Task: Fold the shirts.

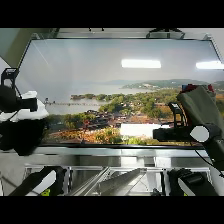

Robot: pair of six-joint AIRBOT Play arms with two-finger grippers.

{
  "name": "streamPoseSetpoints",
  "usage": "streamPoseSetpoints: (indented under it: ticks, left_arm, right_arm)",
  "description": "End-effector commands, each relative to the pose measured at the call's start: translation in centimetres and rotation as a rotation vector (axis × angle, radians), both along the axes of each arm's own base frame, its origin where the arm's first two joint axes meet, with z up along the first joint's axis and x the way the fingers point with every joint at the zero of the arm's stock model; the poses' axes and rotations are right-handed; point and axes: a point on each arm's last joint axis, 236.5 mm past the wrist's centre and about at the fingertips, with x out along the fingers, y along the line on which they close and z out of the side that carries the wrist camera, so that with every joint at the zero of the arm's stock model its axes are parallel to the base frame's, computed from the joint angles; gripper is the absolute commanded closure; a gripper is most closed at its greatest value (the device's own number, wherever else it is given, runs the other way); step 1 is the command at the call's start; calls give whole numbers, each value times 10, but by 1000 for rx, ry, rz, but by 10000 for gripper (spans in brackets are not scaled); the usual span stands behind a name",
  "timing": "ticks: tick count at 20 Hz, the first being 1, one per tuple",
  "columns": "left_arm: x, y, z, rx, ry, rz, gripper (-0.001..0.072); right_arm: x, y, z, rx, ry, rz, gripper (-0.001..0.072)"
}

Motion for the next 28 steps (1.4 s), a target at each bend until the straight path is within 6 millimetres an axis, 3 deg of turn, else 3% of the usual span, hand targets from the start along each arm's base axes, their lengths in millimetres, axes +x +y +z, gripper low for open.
streamPoseSetpoints:
  ticks: [1, 5, 9, 10, 11, 12, 15, 17, 18, 20, 22, 24, 25, 26, 28]
  left_arm:
    - [24, 75, -51, 74, 182, 109, 20]
    - [44, 136, -108, 32, 239, 200, 20]
    - [20, 160, -154, -28, 386, 270, 29]
    - [18, 162, -161, -35, 408, 264, 210]
    - [18, 163, -165, -42, 421, 257, 477]
    - [18, 162, -167, -49, 429, 250, 690]
    - [35, 143, -153, -75, 378, 202, 689]
    - [70, 111, -115, -112, 241, 144, 689]
    - [91, 83, -83, -161, 152, 108, 689]
    - [125, 1, -6, -336, -44, -21, 689]
    - [136, -97, 83, -523, -243, -213, 689]
    - [115, -171, 145, -597, -348, -375, 689]
    - [98, -200, 160, -610, -356, -422, 689]
    - [81, -225, 164, -629, -343, -464, 689]
    - [46, -272, 149, -668, -269, -552, 688]
  right_arm:
    - [2, 0, 0, 2, -9, -4, 690]
    - [5, 1, 0, 3, -17, -9, 690]
    - [8, 1, -1, 3, -20, -13, 690]
    - [8, 1, -2, 1, -20, -9, 691]
    - [8, 1, -3, 0, -16, -10, 690]
    - [8, 1, -4, -1, -12, -10, 690]
    - [8, 1, -7, -3, 1, -10, 690]
    - [7, 1, -7, -3, 3, -9, 690]
    - [7, 1, -6, -1, 4, -10, 691]
    - [5, 1, -7, -2, 12, -6, 691]
    - [4, 1, -7, -3, 15, -4, 691]
    - [-3, 0, -9, -21, 13, 76, 691]
    - [-7, -1, -9, -31, 14, 118, 691]
    - [-10, -1, -10, -35, 15, 147, 691]
    - [-11, -1, -10, -39, 8, 172, 690]
